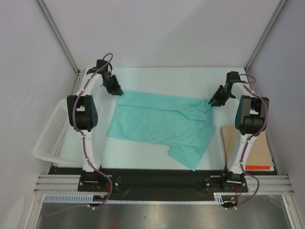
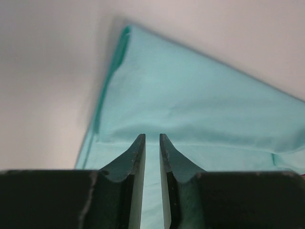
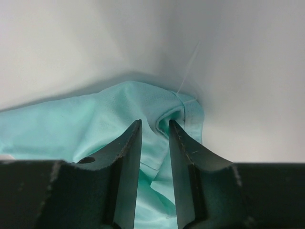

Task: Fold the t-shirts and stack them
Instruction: Fold the tshirt

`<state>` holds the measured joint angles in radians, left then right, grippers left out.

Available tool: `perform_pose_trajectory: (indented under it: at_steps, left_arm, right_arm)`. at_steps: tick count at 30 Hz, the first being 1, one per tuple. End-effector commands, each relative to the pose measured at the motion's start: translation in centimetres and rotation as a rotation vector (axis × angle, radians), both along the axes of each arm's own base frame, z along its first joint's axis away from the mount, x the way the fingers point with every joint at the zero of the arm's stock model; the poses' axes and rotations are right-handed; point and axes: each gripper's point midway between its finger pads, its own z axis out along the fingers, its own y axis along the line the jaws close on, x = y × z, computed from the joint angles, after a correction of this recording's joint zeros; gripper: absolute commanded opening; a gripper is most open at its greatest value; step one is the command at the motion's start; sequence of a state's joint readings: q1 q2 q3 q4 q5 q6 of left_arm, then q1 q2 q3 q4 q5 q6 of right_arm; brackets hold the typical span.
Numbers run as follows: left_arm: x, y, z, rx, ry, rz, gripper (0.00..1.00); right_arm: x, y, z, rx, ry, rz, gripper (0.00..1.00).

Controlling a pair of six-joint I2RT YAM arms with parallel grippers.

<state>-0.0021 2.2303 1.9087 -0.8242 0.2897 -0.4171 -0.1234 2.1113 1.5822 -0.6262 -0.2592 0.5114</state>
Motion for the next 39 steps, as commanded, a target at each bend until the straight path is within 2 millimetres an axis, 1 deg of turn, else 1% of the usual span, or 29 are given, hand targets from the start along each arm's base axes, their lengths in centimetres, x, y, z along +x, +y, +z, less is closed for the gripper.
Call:
perform_pose_trajectory:
  at_steps: [1, 2, 3, 4, 5, 7, 8, 10, 15, 16, 17, 19, 21, 22, 23, 24, 25, 26, 27, 28, 29, 30, 31, 33, 34, 35, 37, 38, 39]
  left_arm:
    - [1.8, -3.8, 1.2, -0.089, -0.055, -0.074, 0.22]
    - [1.9, -3.8, 0.7, -0.094, -0.041, -0.069, 0.2]
    - [2.0, -3.7, -0.5, -0.092, -0.009, -0.066, 0.18]
    - [1.9, -3.5, -1.0, -0.084, 0.006, -0.061, 0.17]
    - [1.7, -2.9, -1.8, -0.06, 0.026, -0.045, 0.16]
    - [0.8, -2.4, -3.2, -0.04, 0.069, -0.031, 0.16]
    - [0.5, -1.9, -3.8, -0.022, 0.085, -0.022, 0.16]
    - [-0.2, -1.5, -4.6, -0.007, 0.113, -0.022, 0.15]
    - [-1.2, -1.2, -5.6, 0.003, 0.137, -0.034, 0.13]
    - [-1.2, -1.2, -5.5, 0.004, 0.135, -0.037, 0.13]
    - [-1.1, -1.2, -5.1, 0.008, 0.122, -0.042, 0.13]
    - [-0.9, -1.0, -4.3, 0.021, 0.109, -0.042, 0.14]
    - [-0.7, -1.0, -2.9, 0.024, 0.077, -0.046, 0.16]
    - [-0.7, -1.0, -2.5, 0.024, 0.07, -0.046, 0.18]
    - [-0.7, -1.1, -1.6, 0.02, 0.054, -0.046, 0.2]
    - [-0.8, -1.2, -1.4, 0.017, 0.051, -0.049, 0.22]
    - [-0.9, -1.4, -1.1, 0.015, 0.045, -0.053, 0.22]
    - [-0.8, -1.5, -0.7, 0.013, 0.036, -0.055, 0.22]
    - [-1.0, -1.6, -0.3, 0.009, 0.032, -0.058, 0.22]
    - [-1.0, -1.7, -0.1, 0.002, 0.027, -0.058, 0.22]
    - [-1.1, -2.0, 0.1, -0.01, 0.028, -0.063, 0.22]
    - [-1.3, -2.1, 0.2, -0.015, 0.031, -0.063, 0.22]
    - [-1.4, -2.3, 0.7, -0.017, 0.02, -0.069, 0.22]
    - [-1.9, -2.7, 0.6, -0.027, 0.022, -0.077, 0.22]
    - [-2.1, -2.9, 0.8, -0.033, 0.018, -0.081, 0.22]
    - [-2.4, -3.2, 0.6, -0.048, 0.028, -0.082, 0.22]
    - [-2.8, -3.7, 0.6, -0.065, 0.033, -0.092, 0.21]
    - [-3.1, -3.8, 0.4, -0.066, 0.039, -0.094, 0.22]
    - [-3.2, -3.9, 0.4, -0.063, 0.037, -0.098, 0.21]
  right_arm:
    - [0.8, -0.5, 0.2, -0.038, -0.016, 0.023, 0.31]
    - [0.9, -0.5, 0.2, -0.04, -0.02, 0.025, 0.29]
    - [1.2, -0.7, 0.4, -0.048, -0.026, 0.022, 0.27]
    - [1.2, -0.9, 0.3, -0.057, -0.021, 0.019, 0.2]
    - [1.3, -1.3, 0.3, -0.067, -0.022, 0.014, 0.17]
    - [1.5, -2.5, 0.4, -0.111, -0.022, -0.002, 0.08]
    - [1.6, -3.3, 0.5, -0.134, -0.022, -0.015, 0.07]
    - [2.0, -4.0, 0.7, -0.15, -0.027, -0.017, 0.0]
    - [2.5, -4.5, 0.0, -0.178, -0.024, 0.026, 0.01]
    - [2.3, -4.3, -0.3, -0.169, -0.011, 0.038, 0.15]
    - [2.5, -4.0, 0.1, -0.157, -0.019, 0.052, 0.23]
    - [1.9, -3.1, 1.4, -0.155, -0.015, 0.082, 0.34]
    - [1.2, -2.5, 2.9, -0.164, -0.011, 0.088, 0.39]
    - [-0.1, -1.8, 3.3, -0.162, 0.023, 0.096, 0.42]
    - [-0.7, -1.3, 5.3, -0.17, 0.004, 0.093, 0.43]
    - [-2.0, -0.7, 5.1, -0.168, 0.03, 0.1, 0.45]
    - [-2.9, 0.6, 5.7, -0.169, 0.033, 0.126, 0.51]
    - [-3.6, 1.4, 7.4, -0.182, -0.004, 0.142, 0.51]
    - [-4.9, 2.3, 7.1, -0.184, 0.014, 0.165, 0.52]
    - [-5.6, 2.5, 7.4, -0.189, 0.019, 0.168, 0.59]
    - [-6.5, 4.6, 7.4, -0.203, 0.022, 0.216, 0.59]
    - [-7.3, 5.2, 8.4, -0.206, -0.002, 0.226, 0.59]
    - [-8.5, 5.5, 7.4, -0.211, 0.02, 0.239, 0.6]
    - [-9.7, 7.0, 7.5, -0.221, -0.014, 0.293, 0.61]
    - [-10.8, 7.5, 6.1, -0.209, 0.014, 0.305, 0.64]
    - [-11.5, 9.1, 5.8, -0.166, 0.026, 0.32, 0.64]
    - [-12.9, 10.2, 4.4, -0.151, 0.061, 0.329, 0.64]
    - [-13.2, 10.8, 4.2, -0.14, 0.061, 0.32, 0.64]
    - [-12.7, 11.9, 4.1, -0.136, 0.022, 0.331, 0.64]
